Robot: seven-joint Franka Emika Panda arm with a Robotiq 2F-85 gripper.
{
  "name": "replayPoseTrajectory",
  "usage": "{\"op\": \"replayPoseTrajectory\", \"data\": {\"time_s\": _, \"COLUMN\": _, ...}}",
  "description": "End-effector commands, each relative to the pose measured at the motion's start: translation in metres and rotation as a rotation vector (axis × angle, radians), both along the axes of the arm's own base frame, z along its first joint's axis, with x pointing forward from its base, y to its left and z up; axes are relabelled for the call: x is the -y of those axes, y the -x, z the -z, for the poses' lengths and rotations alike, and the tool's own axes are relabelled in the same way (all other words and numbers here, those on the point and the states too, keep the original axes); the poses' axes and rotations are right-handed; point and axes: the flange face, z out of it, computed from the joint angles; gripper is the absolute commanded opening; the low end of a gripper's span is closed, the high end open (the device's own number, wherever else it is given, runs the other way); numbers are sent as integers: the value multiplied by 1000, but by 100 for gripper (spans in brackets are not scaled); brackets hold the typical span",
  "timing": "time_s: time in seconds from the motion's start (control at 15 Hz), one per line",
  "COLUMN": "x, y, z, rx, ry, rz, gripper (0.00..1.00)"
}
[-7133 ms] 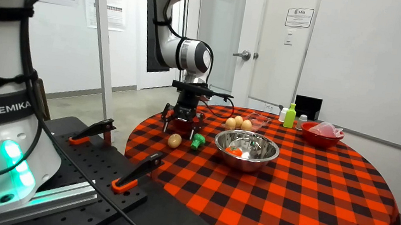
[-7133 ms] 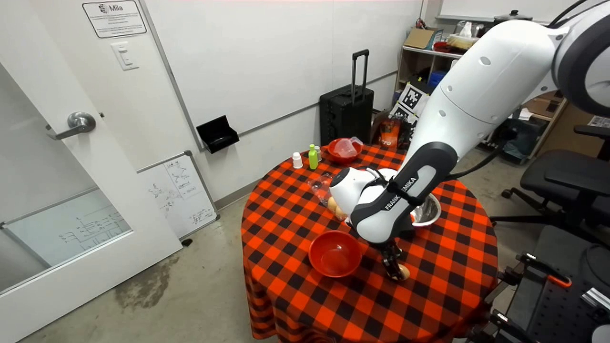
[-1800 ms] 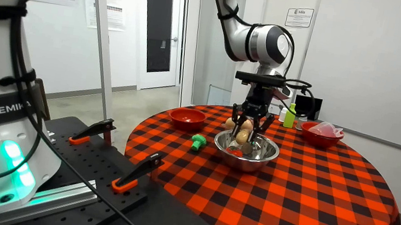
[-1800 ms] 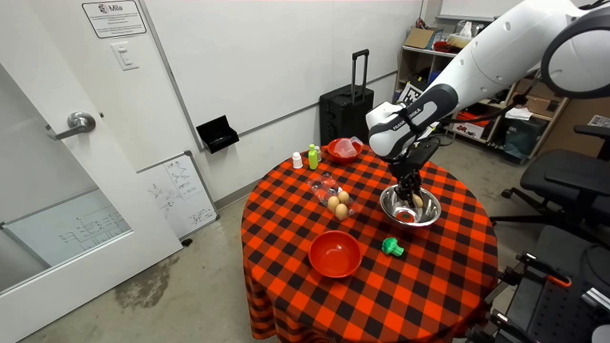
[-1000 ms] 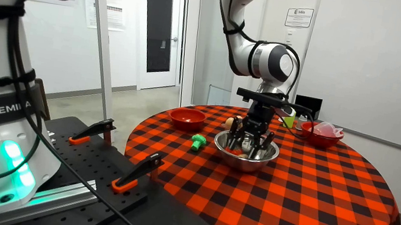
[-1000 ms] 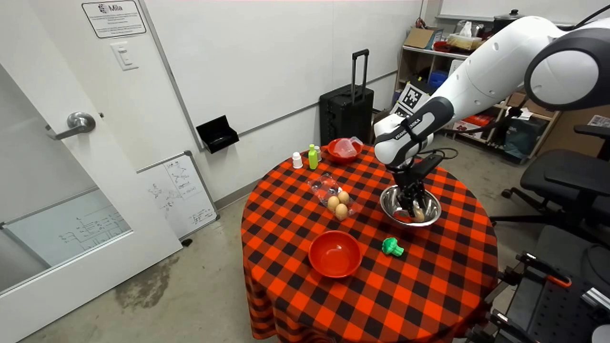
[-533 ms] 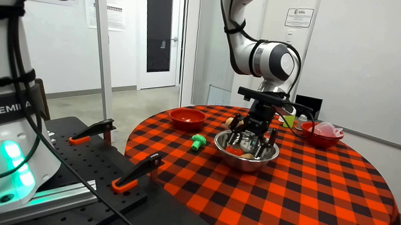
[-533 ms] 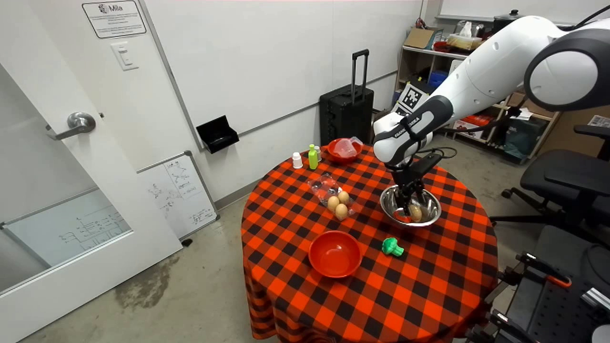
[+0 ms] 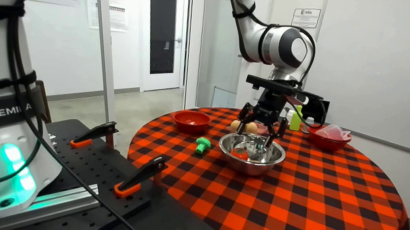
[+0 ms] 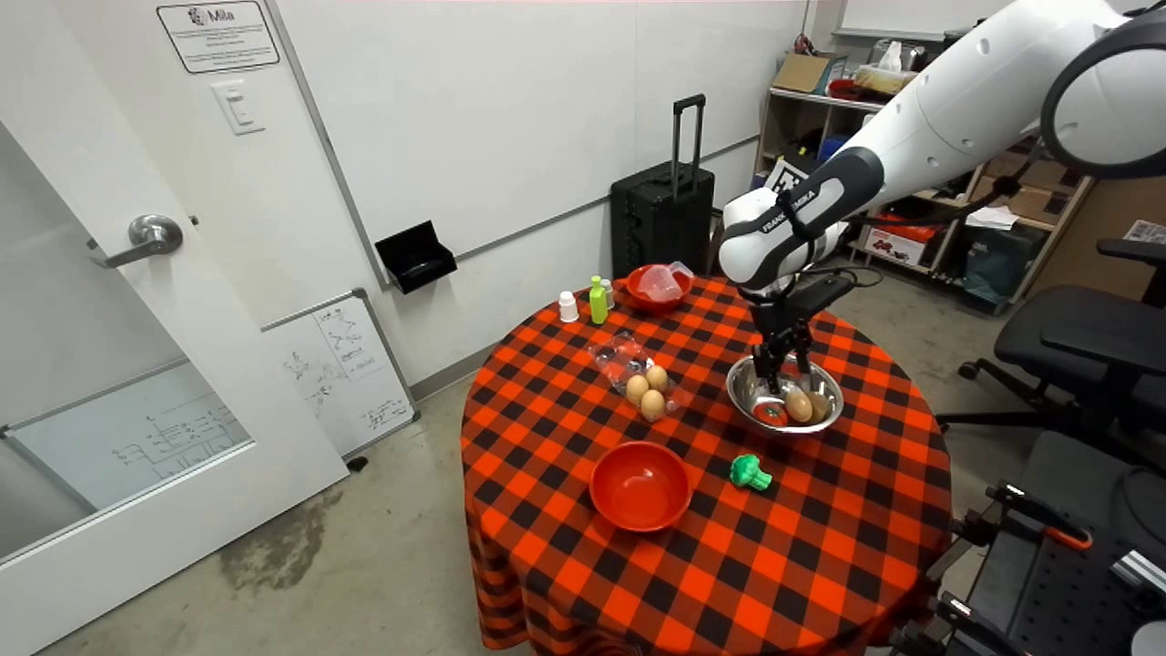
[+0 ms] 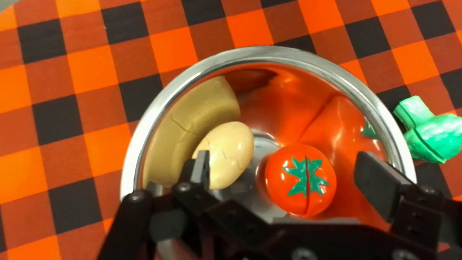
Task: Put the egg in the silver bowl
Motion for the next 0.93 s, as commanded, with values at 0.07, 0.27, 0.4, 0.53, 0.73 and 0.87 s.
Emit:
{"op": "replayPoseTrajectory", "data": {"time_s": 0.07, "x": -11, "y": 21, "z": -62, "rx": 75, "ry": -10, "rz": -12, "gripper": 100}}
{"op": "replayPoseTrajectory", "data": {"time_s": 0.27, "x": -20, "y": 34, "z": -99, "rx": 116, "ry": -5, "rz": -30, "gripper": 100}}
{"op": "replayPoseTrajectory", "data": {"time_s": 0.4, "x": -26, "y": 44, "z": -125, "rx": 147, "ry": 1, "rz": -69, "gripper": 100}}
{"op": "replayPoseTrajectory", "data": {"time_s": 0.53, "x": -34, "y": 54, "z": -149, "rx": 175, "ry": -10, "rz": -169, "gripper": 100}}
{"op": "replayPoseTrajectory", "data": {"time_s": 0.73, "x": -31, "y": 45, "z": -151, "rx": 162, "ry": -16, "rz": -164, "gripper": 100}}
{"op": "replayPoseTrajectory", "data": {"time_s": 0.87, "x": -36, "y": 55, "z": -167, "rx": 175, "ry": -17, "rz": -201, "gripper": 100}}
